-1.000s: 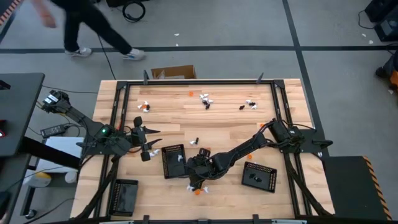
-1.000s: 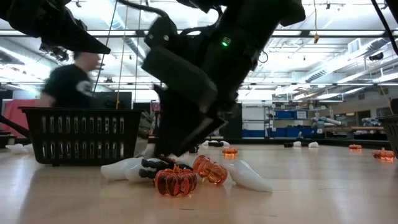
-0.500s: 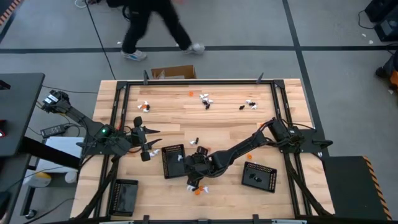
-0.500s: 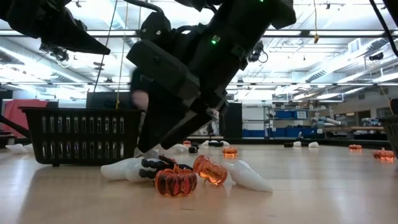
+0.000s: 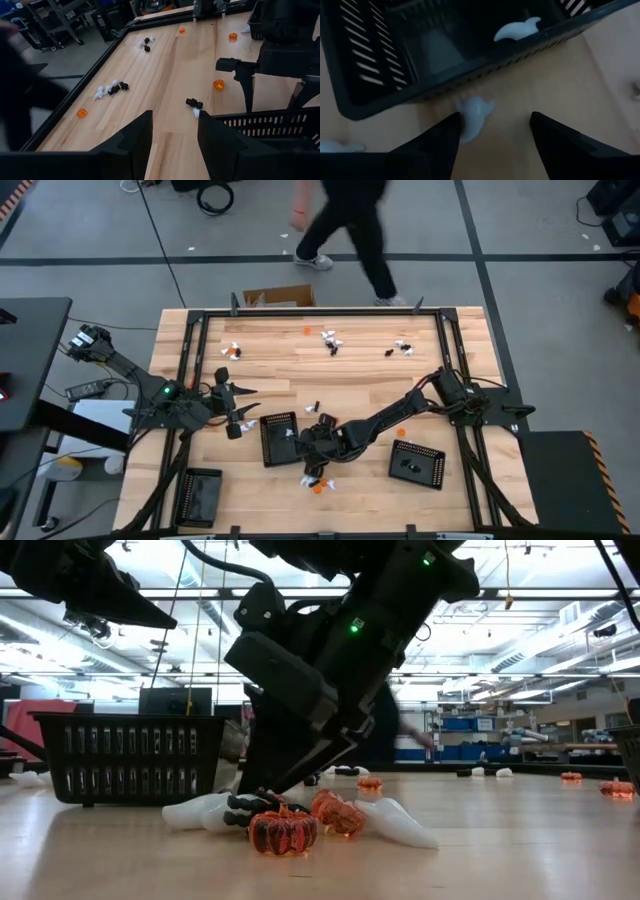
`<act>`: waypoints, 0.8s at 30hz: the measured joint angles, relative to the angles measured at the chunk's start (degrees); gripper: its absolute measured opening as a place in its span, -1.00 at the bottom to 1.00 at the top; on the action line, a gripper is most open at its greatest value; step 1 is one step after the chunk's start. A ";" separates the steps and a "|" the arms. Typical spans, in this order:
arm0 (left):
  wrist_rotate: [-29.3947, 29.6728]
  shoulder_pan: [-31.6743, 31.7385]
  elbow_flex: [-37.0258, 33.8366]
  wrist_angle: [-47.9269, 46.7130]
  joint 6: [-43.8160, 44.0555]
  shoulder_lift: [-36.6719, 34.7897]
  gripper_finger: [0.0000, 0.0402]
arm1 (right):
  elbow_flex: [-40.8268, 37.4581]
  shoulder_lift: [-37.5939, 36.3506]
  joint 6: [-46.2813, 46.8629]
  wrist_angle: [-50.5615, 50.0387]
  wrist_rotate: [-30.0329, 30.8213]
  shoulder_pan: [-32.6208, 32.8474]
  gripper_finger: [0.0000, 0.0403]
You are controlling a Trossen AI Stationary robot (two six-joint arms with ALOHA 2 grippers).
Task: Sort Halloween decoration
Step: Put the white ghost toy into the middle black basket
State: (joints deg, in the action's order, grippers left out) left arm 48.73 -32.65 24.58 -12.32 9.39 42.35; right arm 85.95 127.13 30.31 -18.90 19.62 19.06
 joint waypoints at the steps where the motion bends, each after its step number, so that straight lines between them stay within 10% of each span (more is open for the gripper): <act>1: 0.00 -0.02 0.00 0.00 0.00 0.00 -0.19 | 0.00 -0.04 -0.09 -0.35 -0.06 -0.07 0.22; 24: 0.01 -0.01 0.00 0.00 -0.02 0.00 -0.19 | -0.11 0.07 1.16 0.60 -3.06 -0.23 -0.58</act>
State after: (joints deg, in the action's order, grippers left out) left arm 48.74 -32.66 24.58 -12.32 9.37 42.35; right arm 85.84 127.20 31.48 -18.30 16.56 18.83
